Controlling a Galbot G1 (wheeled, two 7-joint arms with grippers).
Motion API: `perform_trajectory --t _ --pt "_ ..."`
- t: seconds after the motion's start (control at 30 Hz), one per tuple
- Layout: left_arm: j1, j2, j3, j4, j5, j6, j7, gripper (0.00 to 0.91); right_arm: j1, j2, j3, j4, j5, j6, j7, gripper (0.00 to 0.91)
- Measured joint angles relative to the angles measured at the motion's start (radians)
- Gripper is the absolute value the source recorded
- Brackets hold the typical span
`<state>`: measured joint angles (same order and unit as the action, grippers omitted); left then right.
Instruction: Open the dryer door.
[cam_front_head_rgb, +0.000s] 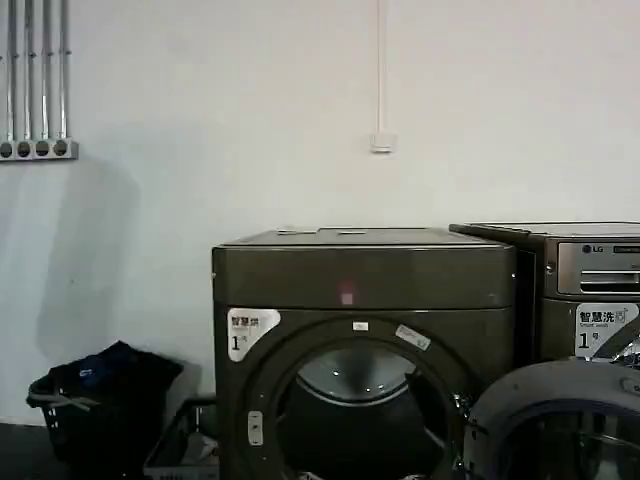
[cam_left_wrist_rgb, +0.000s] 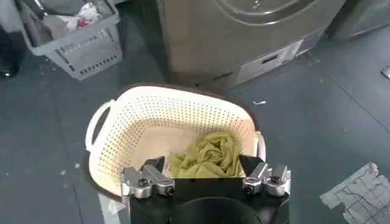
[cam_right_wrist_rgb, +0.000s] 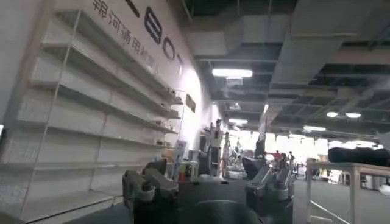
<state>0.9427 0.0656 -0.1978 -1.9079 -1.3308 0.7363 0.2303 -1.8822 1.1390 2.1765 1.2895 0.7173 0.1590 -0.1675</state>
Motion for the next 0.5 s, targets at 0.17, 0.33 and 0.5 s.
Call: perform_trajectory --t 0.17,0.33,0.5 --pt "0.008 -0.001 0.002 -0.009 -0.002 0.0 -0.007 0.907 -0.008 0.0 0.005 -0.002 0.001 0.0 0.0 0.907" --pt "0.009 -0.008 0.01 -0.032 0.006 0.0 -0.014 0.907 -0.019 0.002 0.013 -0.011 0.002 0.002 -0.001 0.907" --pt "0.011 -0.01 0.017 -0.038 0.025 0.0 -0.021 0.907 -0.026 0.005 0.02 -0.01 0.003 0.002 -0.001 0.907"
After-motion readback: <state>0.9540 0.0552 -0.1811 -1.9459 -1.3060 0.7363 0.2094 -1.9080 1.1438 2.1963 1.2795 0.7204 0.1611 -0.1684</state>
